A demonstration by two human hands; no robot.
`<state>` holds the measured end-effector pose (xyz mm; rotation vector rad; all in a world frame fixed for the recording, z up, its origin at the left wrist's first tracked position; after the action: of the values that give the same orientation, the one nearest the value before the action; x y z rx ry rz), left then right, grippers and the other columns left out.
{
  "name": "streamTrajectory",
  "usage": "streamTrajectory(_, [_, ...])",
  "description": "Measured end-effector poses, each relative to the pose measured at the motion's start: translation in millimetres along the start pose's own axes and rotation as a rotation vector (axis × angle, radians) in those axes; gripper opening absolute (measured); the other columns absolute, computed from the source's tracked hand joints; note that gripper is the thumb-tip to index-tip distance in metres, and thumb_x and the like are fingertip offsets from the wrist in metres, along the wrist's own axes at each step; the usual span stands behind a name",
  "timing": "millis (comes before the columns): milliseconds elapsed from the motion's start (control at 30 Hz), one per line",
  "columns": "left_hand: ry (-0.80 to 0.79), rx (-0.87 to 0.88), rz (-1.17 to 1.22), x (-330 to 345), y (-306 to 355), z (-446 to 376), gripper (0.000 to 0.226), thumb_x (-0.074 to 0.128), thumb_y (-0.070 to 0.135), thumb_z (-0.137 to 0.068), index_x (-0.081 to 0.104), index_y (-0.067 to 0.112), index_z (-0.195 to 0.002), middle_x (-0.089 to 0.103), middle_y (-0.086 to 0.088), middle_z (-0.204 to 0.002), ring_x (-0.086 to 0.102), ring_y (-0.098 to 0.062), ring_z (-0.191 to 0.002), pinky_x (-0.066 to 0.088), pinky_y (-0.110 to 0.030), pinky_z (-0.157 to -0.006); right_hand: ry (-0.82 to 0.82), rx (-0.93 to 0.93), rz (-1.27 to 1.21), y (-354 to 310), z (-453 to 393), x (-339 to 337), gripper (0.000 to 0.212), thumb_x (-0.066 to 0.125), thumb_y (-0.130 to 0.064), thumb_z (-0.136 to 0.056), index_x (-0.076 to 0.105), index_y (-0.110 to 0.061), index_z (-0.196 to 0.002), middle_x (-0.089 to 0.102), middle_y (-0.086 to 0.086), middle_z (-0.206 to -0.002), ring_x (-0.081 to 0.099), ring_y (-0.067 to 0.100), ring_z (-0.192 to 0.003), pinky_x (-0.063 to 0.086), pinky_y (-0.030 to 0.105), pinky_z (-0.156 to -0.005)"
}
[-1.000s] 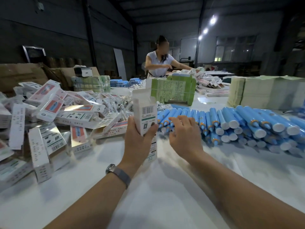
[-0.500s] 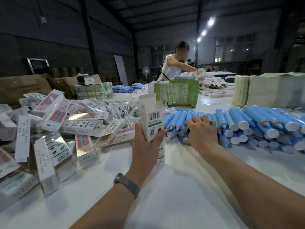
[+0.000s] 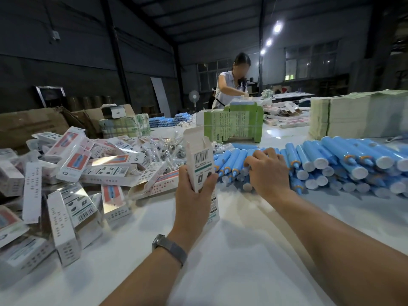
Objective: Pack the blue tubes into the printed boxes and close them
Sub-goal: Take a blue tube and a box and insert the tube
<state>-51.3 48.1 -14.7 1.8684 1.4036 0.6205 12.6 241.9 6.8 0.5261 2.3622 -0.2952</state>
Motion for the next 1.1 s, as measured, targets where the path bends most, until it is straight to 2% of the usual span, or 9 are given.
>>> streamTrajectory(133, [0.031,0.014,-0.002,-2.1,-1.2,0.0,0.028,0.074,0.017,-0.088,0.048,0.025,-0.095,0.068,0.025,-0.099,0.066,0.003,-0.087,0.05,-0.011,-0.068,0.201,0.062,-0.18,5.8,-11.2,-25.8,0.01,0.066,-0.007,-0.089,0.074,-0.012,-0.092,0.069,0.004,-0.089,0.058,0.033,-0.095,0.04,0.032,-0.061])
streamTrajectory(200, [0.055,0.026,-0.029,-3.4,-0.4,-0.1,0.028,0.076,0.02,-0.087,0.05,0.025,-0.094,0.068,0.028,-0.098,0.066,0.004,-0.085,0.049,-0.009,-0.066,0.268,0.16,-0.32,14.7,-21.1,-38.2,0.012,0.061,-0.014,-0.094,0.072,-0.013,-0.099,0.068,0.004,-0.097,0.057,0.029,-0.097,0.037,0.03,-0.064])
streamTrajectory(300, [0.083,0.048,-0.081,-5.4,1.6,-0.5,0.03,0.078,0.022,-0.084,0.048,0.024,-0.09,0.067,0.035,-0.092,0.065,0.008,-0.081,0.046,-0.006,-0.062,0.369,0.269,-0.585,15.9,-32.6,-62.6,0.013,0.063,-0.013,-0.093,0.071,-0.012,-0.104,0.068,0.004,-0.101,0.06,0.022,-0.087,0.045,0.03,-0.072])
streamTrajectory(400, [0.1,0.067,-0.131,-10.1,3.8,-1.6,0.035,0.079,0.026,-0.082,0.045,0.026,-0.086,0.067,0.032,-0.088,0.063,0.01,-0.081,0.046,-0.007,-0.062,0.406,0.326,-0.856,4.3,-40.4,-85.2,0.01,0.064,-0.013,-0.093,0.068,-0.015,-0.101,0.07,0.005,-0.101,0.061,0.013,-0.074,0.053,0.028,-0.074])
streamTrajectory(567, [0.133,0.073,-0.195,-16.6,5.6,-2.2,0.036,0.08,0.025,-0.082,0.045,0.025,-0.088,0.065,0.019,-0.096,0.062,0.006,-0.085,0.047,-0.01,-0.063,0.419,0.381,-1.259,-15.2,-42.0,-120.7,0.021,0.062,-0.011,-0.093,0.065,-0.031,-0.086,0.068,-0.007,-0.088,0.066,0.014,-0.079,0.059,0.042,-0.076])
streamTrajectory(667, [0.15,0.076,-0.206,-18.8,5.6,-3.0,0.035,0.079,0.025,-0.083,0.044,0.025,-0.089,0.065,0.016,-0.095,0.06,0.008,-0.086,0.045,-0.007,-0.062,0.482,0.422,-1.349,-14.3,-40.8,-141.9,0.02,0.059,-0.007,-0.091,0.067,-0.025,-0.089,0.068,-0.01,-0.083,0.064,0.013,-0.075,0.058,0.042,-0.07])
streamTrajectory(767, [0.152,0.077,-0.212,-19.8,4.4,-4.4,0.036,0.08,0.026,-0.082,0.045,0.02,-0.091,0.066,0.01,-0.095,0.06,0.01,-0.086,0.043,-0.004,-0.061,0.533,0.425,-1.468,-13.1,-40.5,-157.9,0.017,0.057,-0.005,-0.09,0.069,-0.017,-0.089,0.067,-0.016,-0.067,0.062,0.007,-0.067,0.05,0.027,-0.06])
streamTrajectory(867, [0.133,0.096,-0.217,-17.4,5.3,-3.1,0.037,0.08,0.024,-0.082,0.045,0.018,-0.091,0.066,0.009,-0.093,0.06,0.012,-0.082,0.042,-0.003,-0.06,0.523,0.371,-1.5,-19.1,-38.4,-167.9,0.018,0.058,-0.004,-0.088,0.071,-0.017,-0.089,0.068,-0.013,-0.069,0.062,0.009,-0.065,0.05,0.021,-0.056])
streamTrajectory(1100, [0.11,0.121,-0.202,-17.0,7.5,-0.2,0.036,0.079,0.025,-0.083,0.043,0.028,-0.089,0.066,0.013,-0.096,0.062,0.008,-0.087,0.046,-0.007,-0.062,0.496,0.31,-1.385,-24.8,-36.6,-171.5,0.017,0.06,-0.008,-0.091,0.069,-0.023,-0.091,0.068,-0.011,-0.078,0.069,0.015,-0.076,0.061,0.037,-0.067])
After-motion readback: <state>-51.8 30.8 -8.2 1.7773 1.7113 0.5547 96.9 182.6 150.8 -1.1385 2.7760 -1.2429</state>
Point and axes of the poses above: each hand's wrist, its own z-axis away from the middle knuckle, its own x-axis out of the palm, y = z × x, the point moved 7 cm from there along -z, towards the middle knuckle
